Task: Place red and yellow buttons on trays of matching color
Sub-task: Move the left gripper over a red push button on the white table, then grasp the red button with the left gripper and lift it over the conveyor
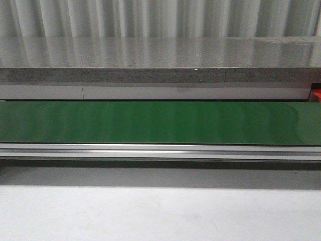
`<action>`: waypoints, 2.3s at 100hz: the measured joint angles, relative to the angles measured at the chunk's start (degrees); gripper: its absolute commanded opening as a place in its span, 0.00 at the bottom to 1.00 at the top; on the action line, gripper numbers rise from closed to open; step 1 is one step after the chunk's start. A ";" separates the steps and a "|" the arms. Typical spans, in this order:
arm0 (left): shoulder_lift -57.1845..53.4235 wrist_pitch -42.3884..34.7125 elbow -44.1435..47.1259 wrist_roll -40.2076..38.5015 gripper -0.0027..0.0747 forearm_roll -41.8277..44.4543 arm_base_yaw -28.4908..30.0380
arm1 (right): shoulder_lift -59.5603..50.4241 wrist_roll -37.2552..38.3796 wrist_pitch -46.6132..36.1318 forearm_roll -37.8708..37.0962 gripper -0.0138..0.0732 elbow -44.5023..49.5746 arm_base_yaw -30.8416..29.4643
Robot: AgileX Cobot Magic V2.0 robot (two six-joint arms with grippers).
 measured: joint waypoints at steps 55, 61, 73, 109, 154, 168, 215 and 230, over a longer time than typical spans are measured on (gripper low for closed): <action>27.46 -8.50 0.08 -11.30 0.70 2.66 8.55 | 0.00 0.00 0.00 0.00 0.08 0.00 0.00; 29.25 -10.07 0.08 -11.30 0.70 2.66 9.88 | 0.00 0.00 0.00 0.30 0.08 0.00 0.00; 32.92 -12.67 0.08 -10.55 0.70 2.66 11.59 | 0.00 0.00 0.00 0.00 0.08 0.00 0.00; 41.35 -20.67 0.08 -10.30 0.70 2.66 15.30 | 0.00 0.00 0.00 0.00 0.08 0.00 0.00; 49.82 -30.81 0.08 -10.30 0.70 5.25 15.81 | 0.00 0.00 0.00 0.30 0.08 0.00 0.00; 52.30 -33.15 -0.02 -10.30 0.69 5.70 15.81 | 0.00 0.00 0.00 0.00 0.08 0.00 0.00; 53.75 -34.82 -0.02 -10.30 0.01 6.93 15.81 | 0.00 0.00 0.00 0.30 0.08 0.00 0.00; 52.60 -32.95 -0.02 -10.30 0.01 6.93 15.81 | 0.00 0.00 0.00 0.30 0.08 0.00 0.00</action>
